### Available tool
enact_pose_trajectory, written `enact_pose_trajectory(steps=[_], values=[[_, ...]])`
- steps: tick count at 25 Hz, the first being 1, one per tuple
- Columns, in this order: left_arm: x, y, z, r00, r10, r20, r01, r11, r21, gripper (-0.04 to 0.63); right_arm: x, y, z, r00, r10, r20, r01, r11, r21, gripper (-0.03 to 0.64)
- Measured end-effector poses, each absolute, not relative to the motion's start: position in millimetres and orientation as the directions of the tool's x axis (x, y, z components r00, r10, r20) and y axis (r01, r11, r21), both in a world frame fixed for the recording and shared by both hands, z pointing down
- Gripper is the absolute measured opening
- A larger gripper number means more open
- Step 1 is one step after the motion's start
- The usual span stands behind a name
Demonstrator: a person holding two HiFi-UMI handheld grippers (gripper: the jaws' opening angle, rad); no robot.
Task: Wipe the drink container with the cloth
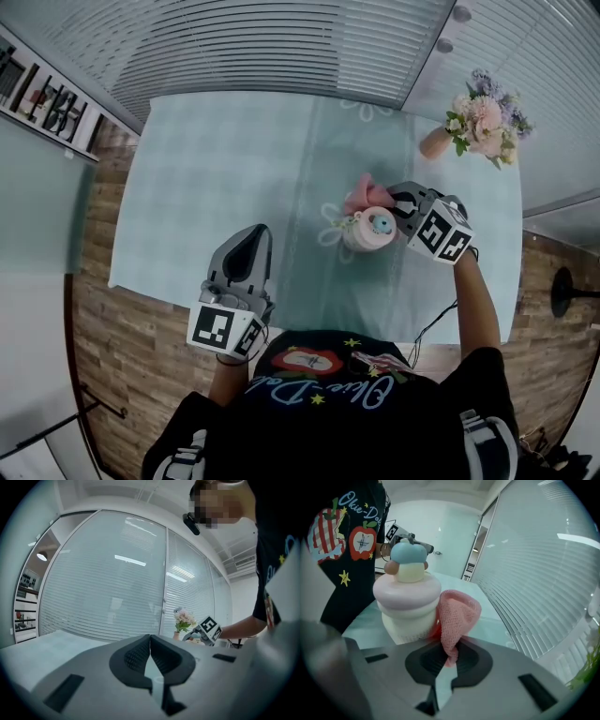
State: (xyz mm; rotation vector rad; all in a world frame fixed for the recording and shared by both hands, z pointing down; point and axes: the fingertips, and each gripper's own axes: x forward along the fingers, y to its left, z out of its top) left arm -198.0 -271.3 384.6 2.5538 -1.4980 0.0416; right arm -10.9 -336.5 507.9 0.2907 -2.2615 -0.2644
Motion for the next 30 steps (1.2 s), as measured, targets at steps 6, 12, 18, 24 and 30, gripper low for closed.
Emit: enact_pose_trajectory(steps=[6,12,18,24,30], values=[[-199,-271,391,0.472,-0.871,0.138,-0.88,-0.455,0.138,0.005,-10,-338,528,-0.618,-0.256,0.743,-0.084,0.962,0.261,0.014],[-200,-271,393,0.46,-0.876,0.144,-0.886,-0.443,0.136,0.005,-9,-337,544,-0.602,-0.227,0.766,-0.061,0.969,0.239,0.014],[-203,-267,393,0.451,-0.88,0.151,-0.891,-0.434,0.132,0.005,-10,-336,557,-0.569,-0.208,0.796,-0.03,0.972,0.232,0.014],[-210,-263,394,0.43,-0.889,0.158,-0.902,-0.414,0.127,0.005,-9,-336,571,-0.523,-0.198,0.829,0.011,0.971,0.239,0.014],[-216,-256,393,0.413,-0.896,0.163,-0.909,-0.397,0.125,0.005,-10,-334,582,-0.493,-0.188,0.849,0.037,0.971,0.236,0.014]])
